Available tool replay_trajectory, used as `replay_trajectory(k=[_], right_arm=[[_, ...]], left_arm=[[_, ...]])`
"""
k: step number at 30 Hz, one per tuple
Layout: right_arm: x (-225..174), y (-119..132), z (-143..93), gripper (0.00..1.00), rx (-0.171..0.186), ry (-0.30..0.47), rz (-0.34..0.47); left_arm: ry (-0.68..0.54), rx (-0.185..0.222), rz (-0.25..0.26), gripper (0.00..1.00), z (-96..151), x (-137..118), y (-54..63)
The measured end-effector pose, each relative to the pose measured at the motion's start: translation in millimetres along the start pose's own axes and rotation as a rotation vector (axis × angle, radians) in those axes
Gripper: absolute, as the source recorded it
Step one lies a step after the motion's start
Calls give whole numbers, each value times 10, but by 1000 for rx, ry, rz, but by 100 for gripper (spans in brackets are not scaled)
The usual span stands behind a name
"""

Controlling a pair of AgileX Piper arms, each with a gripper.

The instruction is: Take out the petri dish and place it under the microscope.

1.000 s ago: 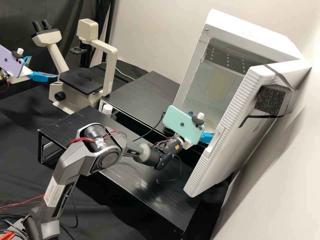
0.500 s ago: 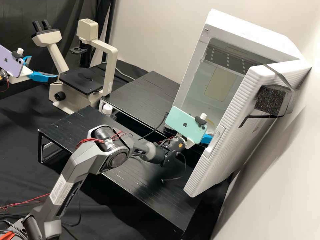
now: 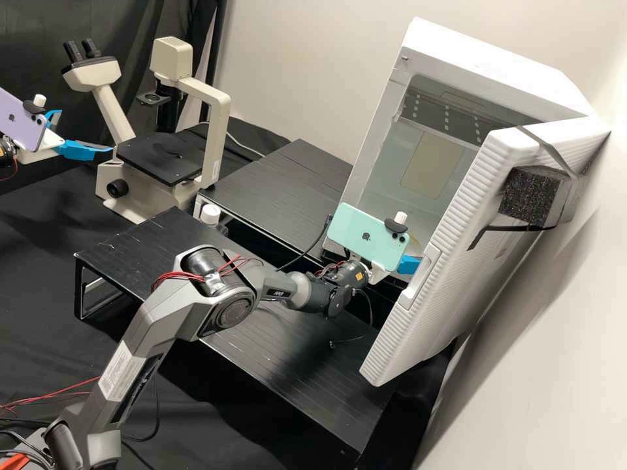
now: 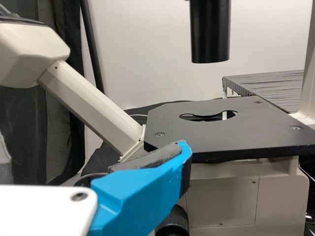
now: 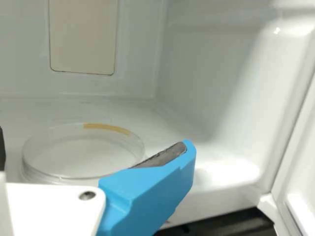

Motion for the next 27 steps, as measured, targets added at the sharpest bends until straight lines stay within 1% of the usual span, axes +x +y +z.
replay_trajectory(k=[2, 5, 9, 11, 13, 15, 17, 19, 21, 22, 24, 27], right_arm=[[16, 10, -21, 100, -6, 3, -19], [54, 13, -38, 100, 7, 13, -40], [93, -29, -16, 100, 51, 16, -65], [108, -36, -21, 100, 63, 23, -76], [121, -60, -3, 100, 84, 13, -93], [133, -71, 17, 100, 96, 11, -98], [136, -73, 25, 100, 100, 10, -102], [138, -87, 36, 100, 111, 4, -109], [139, -89, 32, 100, 105, 5, -116], [139, -91, 33, 100, 113, 3, -119], [138, -97, 33, 100, 107, 4, -125], [138, -101, 31, 100, 106, 5, -130]], left_arm=[[0, 0, 0, 100, 0, 0, 0], [0, 0, 0, 100, 0, 0, 0], [0, 0, 0, 100, 0, 0, 0], [0, 0, 0, 100, 0, 0, 0], [0, 0, 0, 100, 0, 0, 0], [0, 0, 0, 100, 0, 0, 0], [0, 0, 0, 100, 0, 0, 0], [0, 0, 0, 100, 0, 0, 0], [0, 0, 0, 100, 0, 0, 0], [0, 0, 0, 100, 0, 0, 0], [0, 0, 0, 100, 0, 0, 0], [0, 0, 0, 100, 0, 0, 0]])
